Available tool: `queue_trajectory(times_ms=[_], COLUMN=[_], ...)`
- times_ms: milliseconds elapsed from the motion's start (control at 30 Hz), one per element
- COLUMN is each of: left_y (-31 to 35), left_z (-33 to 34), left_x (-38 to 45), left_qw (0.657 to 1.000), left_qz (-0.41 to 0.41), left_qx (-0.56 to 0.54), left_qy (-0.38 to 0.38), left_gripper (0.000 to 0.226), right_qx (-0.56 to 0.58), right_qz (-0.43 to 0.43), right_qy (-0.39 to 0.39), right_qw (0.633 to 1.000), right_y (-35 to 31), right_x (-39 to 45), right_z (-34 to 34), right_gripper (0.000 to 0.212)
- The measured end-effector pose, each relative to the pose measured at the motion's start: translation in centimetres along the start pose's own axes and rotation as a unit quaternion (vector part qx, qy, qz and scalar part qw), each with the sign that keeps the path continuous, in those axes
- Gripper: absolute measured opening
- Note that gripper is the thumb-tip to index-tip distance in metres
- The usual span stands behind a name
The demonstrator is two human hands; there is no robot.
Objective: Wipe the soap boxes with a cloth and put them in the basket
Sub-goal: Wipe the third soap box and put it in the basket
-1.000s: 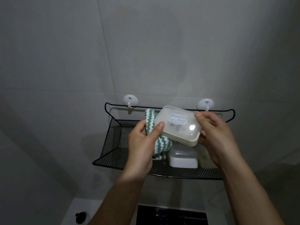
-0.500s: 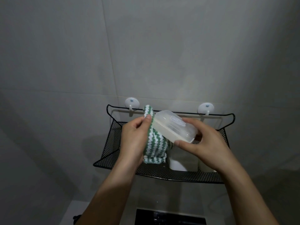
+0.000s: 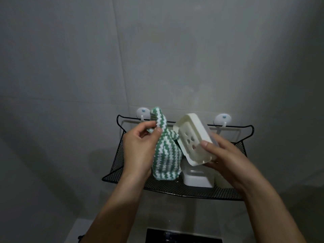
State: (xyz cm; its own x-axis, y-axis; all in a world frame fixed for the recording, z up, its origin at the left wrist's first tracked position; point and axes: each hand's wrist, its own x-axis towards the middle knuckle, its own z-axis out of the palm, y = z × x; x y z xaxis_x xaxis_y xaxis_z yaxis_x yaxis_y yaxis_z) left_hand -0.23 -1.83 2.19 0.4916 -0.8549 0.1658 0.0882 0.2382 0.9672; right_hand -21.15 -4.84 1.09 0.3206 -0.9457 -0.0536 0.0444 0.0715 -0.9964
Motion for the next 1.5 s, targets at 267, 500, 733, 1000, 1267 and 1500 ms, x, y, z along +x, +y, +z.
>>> queue_trajectory(times_ms=[267,500,733,1000,1267,1500], left_y=[1.6,2.4,2.7,2.7,3.8,4.8], left_z=[1.0,3.6,4.0,3.1,3.5,4.2], left_x=[-1.9,-1.6,-1.3,-1.2,1.6,1.0], left_qw=[0.949,0.901,0.878,0.807,0.793,0.757], left_qz=[0.214,0.285,0.317,0.379,0.371,0.406], left_qx=[0.229,0.323,0.343,0.408,0.468,0.486], left_qy=[-0.040,-0.046,-0.102,-0.199,-0.122,-0.158], left_gripper=[0.021,0.026,0.029,0.030,0.033,0.032], right_qx=[0.103,0.072,0.060,0.119,0.140,0.174], right_qz=[0.007,-0.055,-0.068,-0.046,0.017,0.034], right_qy=[-0.063,-0.074,-0.071,-0.108,-0.162,-0.153], right_qw=[0.993,0.993,0.993,0.986,0.977,0.972], right_y=[-0.1,-0.2,-0.8,-1.1,-2.0,-3.5], right_x=[0.1,0.0,0.0,0.4,2.1,3.1], right_z=[0.1,1.3,1.0,0.3,0.3,0.5], right_gripper=[0.051,0.048,0.048,0.042,0.050,0.044])
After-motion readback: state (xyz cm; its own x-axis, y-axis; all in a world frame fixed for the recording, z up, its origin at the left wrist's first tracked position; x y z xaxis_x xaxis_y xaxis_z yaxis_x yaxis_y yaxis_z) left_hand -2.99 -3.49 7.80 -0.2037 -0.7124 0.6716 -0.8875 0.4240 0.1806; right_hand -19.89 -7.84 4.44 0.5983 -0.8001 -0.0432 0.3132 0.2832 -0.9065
